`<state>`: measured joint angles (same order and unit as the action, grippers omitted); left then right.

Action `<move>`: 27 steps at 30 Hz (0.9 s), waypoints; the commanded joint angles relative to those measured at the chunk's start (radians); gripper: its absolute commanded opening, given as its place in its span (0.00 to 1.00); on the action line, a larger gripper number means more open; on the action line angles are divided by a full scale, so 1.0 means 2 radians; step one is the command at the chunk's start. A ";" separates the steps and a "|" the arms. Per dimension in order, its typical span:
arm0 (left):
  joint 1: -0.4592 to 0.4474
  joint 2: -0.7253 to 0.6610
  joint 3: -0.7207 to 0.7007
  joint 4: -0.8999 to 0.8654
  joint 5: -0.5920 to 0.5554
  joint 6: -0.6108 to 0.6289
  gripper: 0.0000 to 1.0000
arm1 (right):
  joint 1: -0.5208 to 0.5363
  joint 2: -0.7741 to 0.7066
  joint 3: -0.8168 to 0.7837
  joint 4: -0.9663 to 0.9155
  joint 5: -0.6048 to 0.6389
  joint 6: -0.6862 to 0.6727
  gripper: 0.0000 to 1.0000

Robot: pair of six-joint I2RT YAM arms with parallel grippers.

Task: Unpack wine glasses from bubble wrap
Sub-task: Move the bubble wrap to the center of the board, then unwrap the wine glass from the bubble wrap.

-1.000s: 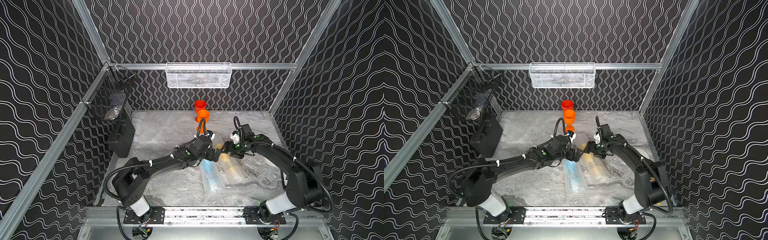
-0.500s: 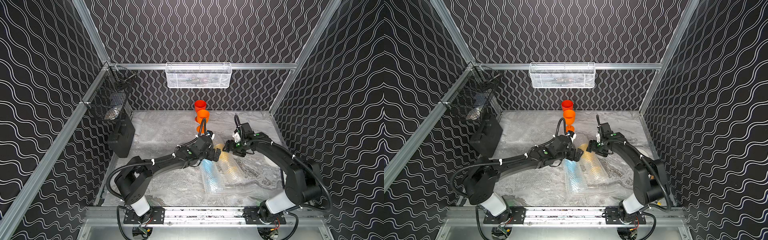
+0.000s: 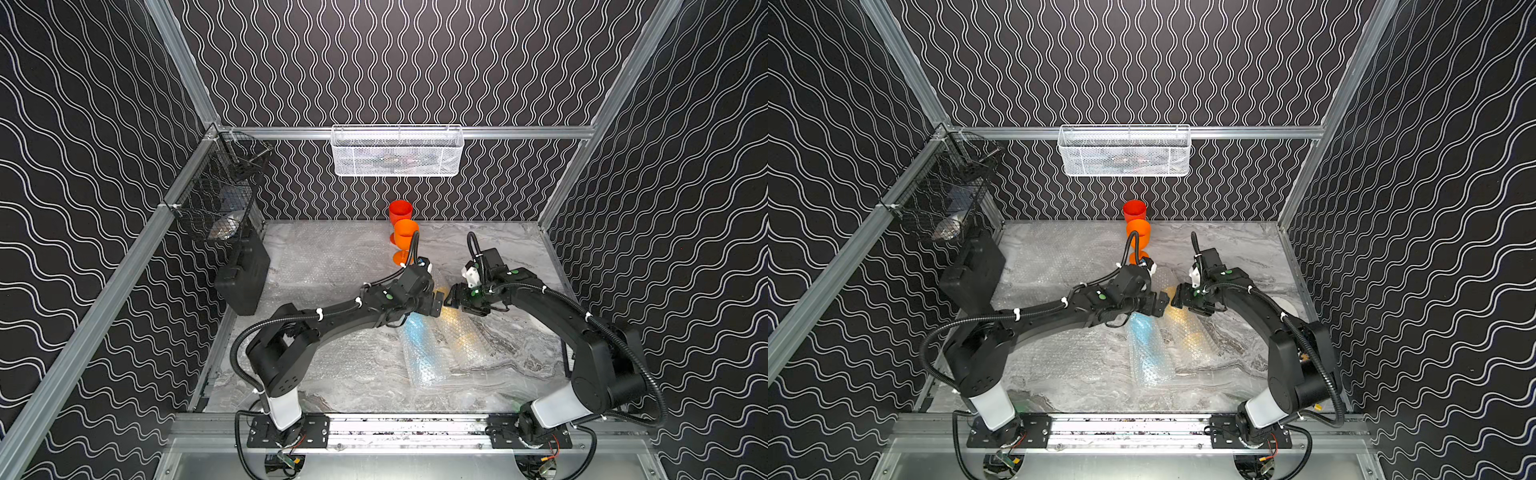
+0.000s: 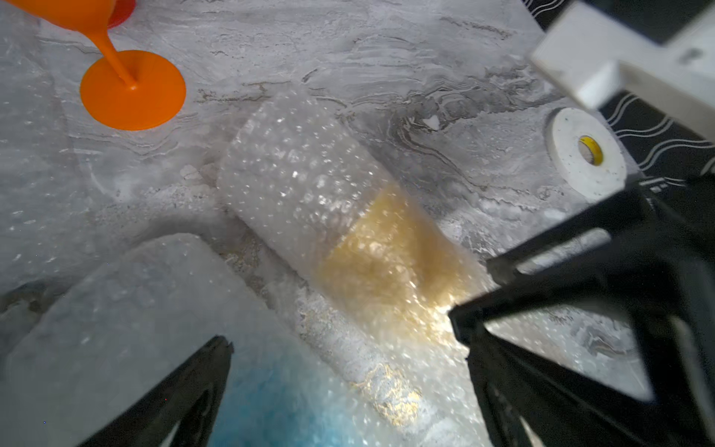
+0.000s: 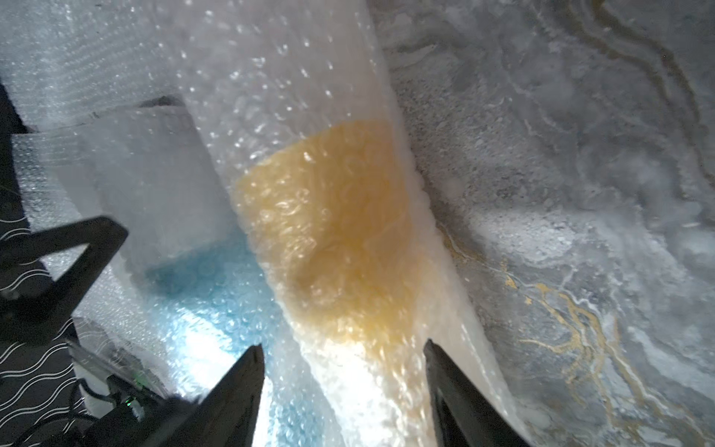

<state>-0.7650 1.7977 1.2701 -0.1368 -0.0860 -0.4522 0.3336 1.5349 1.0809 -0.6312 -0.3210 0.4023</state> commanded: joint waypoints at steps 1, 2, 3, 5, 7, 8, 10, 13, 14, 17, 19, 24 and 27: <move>0.010 0.019 0.025 -0.034 -0.003 -0.024 0.99 | 0.001 -0.007 -0.004 -0.004 -0.029 0.008 0.66; 0.010 0.024 0.030 -0.032 0.000 -0.025 0.99 | 0.002 -0.007 -0.006 -0.003 -0.032 0.009 0.66; 0.011 0.030 0.035 -0.029 0.001 -0.026 0.99 | 0.001 -0.005 -0.006 -0.003 -0.037 0.008 0.66; 0.010 0.043 0.048 -0.032 0.010 -0.028 0.99 | 0.001 -0.003 -0.006 -0.002 -0.044 0.008 0.66; 0.010 0.057 0.062 -0.040 0.015 -0.025 0.99 | 0.001 -0.003 -0.008 0.002 -0.052 0.009 0.66; 0.011 0.062 0.068 -0.045 0.018 -0.024 0.98 | 0.001 -0.003 -0.007 0.001 -0.055 0.008 0.65; 0.010 0.069 0.073 -0.050 0.025 -0.018 0.97 | 0.001 -0.010 -0.007 0.000 -0.051 0.009 0.65; 0.012 0.069 0.069 -0.050 0.035 -0.016 0.94 | -0.007 -0.023 -0.001 -0.003 -0.042 0.009 0.65; 0.012 0.066 0.064 -0.047 0.035 -0.015 0.93 | -0.015 -0.028 0.000 -0.003 -0.043 0.010 0.65; 0.017 0.063 0.056 -0.043 0.038 -0.015 0.86 | -0.052 -0.037 -0.003 0.003 -0.040 0.014 0.64; 0.019 0.064 0.056 -0.046 0.040 -0.012 0.85 | -0.078 -0.036 -0.008 0.009 -0.040 0.015 0.63; 0.021 0.064 0.055 -0.046 0.043 -0.009 0.80 | -0.094 -0.004 -0.019 0.004 -0.033 0.004 0.59; 0.022 0.065 0.058 -0.046 0.043 -0.007 0.80 | -0.095 0.012 -0.038 0.010 -0.022 0.004 0.58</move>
<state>-0.7242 1.9312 1.3819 -0.2268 -0.0040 -0.4732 0.1467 1.5394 1.0267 -0.6209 -0.3954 0.4217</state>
